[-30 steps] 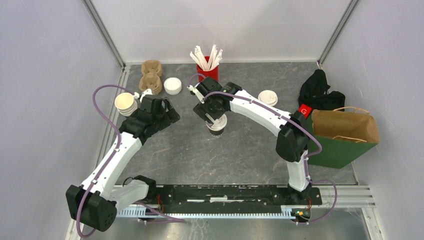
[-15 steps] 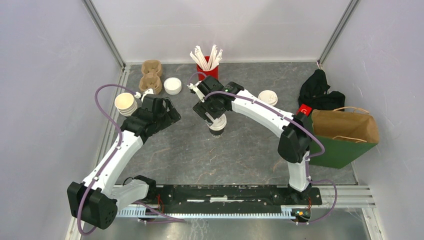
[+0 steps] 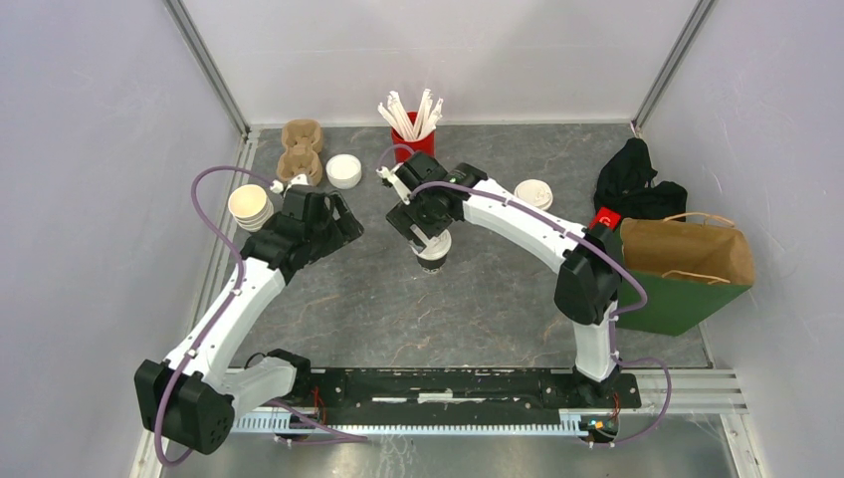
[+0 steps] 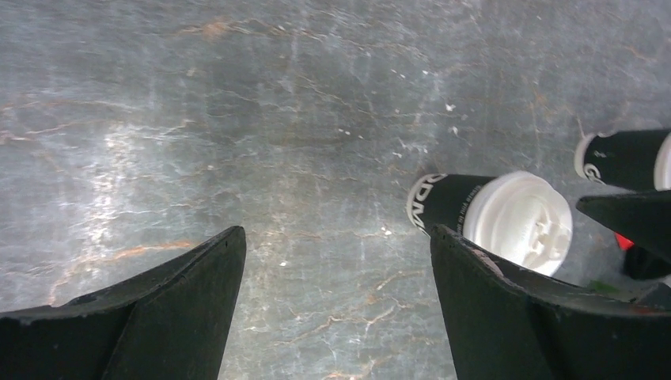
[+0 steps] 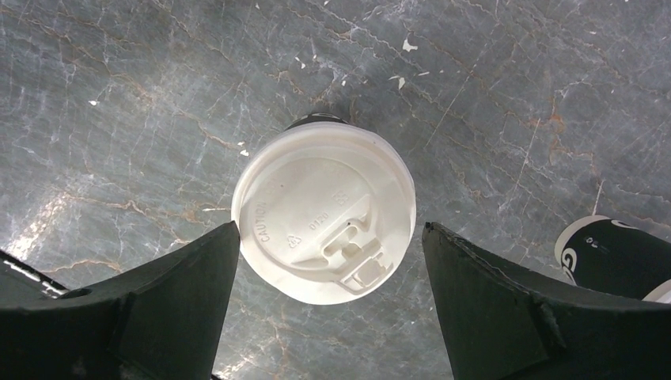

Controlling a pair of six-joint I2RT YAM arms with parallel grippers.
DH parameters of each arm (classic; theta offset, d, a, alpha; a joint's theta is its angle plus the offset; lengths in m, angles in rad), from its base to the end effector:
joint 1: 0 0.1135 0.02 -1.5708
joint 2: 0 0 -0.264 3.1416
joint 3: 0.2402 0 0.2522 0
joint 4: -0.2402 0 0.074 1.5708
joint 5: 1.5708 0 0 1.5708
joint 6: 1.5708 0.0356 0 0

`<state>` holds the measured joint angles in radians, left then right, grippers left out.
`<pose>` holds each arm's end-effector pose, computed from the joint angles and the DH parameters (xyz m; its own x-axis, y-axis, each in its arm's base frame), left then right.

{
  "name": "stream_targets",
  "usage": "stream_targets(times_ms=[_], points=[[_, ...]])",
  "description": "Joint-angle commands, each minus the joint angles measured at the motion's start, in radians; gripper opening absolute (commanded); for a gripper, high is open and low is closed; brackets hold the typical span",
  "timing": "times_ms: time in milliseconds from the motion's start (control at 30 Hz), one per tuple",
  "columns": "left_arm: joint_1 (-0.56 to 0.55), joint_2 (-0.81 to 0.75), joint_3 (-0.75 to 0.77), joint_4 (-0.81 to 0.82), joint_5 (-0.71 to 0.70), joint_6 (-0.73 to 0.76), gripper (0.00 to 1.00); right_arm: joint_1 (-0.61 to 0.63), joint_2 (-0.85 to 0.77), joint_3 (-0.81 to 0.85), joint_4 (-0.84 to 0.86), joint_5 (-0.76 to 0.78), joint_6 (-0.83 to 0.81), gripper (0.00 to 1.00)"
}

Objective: Pack the takeout coffee

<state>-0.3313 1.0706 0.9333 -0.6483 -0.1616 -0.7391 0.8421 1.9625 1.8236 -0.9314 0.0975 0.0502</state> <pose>0.2112 -0.0666 0.2939 -0.6381 -0.4836 -0.5992 -0.2927 0.8721 -0.3921 0.2851 0.3142 0.2870 -0.6192 -0.6187 -0.4835 -0.6812 0.7296 -0.0612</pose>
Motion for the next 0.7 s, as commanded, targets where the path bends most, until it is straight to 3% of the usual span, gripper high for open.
stream_targets(times_ms=[0,133,333,400,667], points=[[0.003,0.032,0.029,0.114,0.196,0.081,0.92,-0.026,-0.092,0.064,-0.014,-0.052,0.033,0.94],[0.003,0.106,0.035,0.238,0.469,0.085,0.92,-0.112,-0.199,-0.028,0.049,-0.194,0.053,0.95],[-0.004,0.254,0.040,0.371,0.704,0.001,0.86,-0.360,-0.401,-0.534,0.556,-0.772,0.246,0.89],[-0.005,0.305,0.038,0.401,0.742,-0.038,0.82,-0.392,-0.415,-0.631,0.711,-0.892,0.323,0.88],[-0.013,0.441,0.061,0.435,0.757,-0.108,0.77,-0.461,-0.358,-0.745,0.820,-0.922,0.388,0.89]])
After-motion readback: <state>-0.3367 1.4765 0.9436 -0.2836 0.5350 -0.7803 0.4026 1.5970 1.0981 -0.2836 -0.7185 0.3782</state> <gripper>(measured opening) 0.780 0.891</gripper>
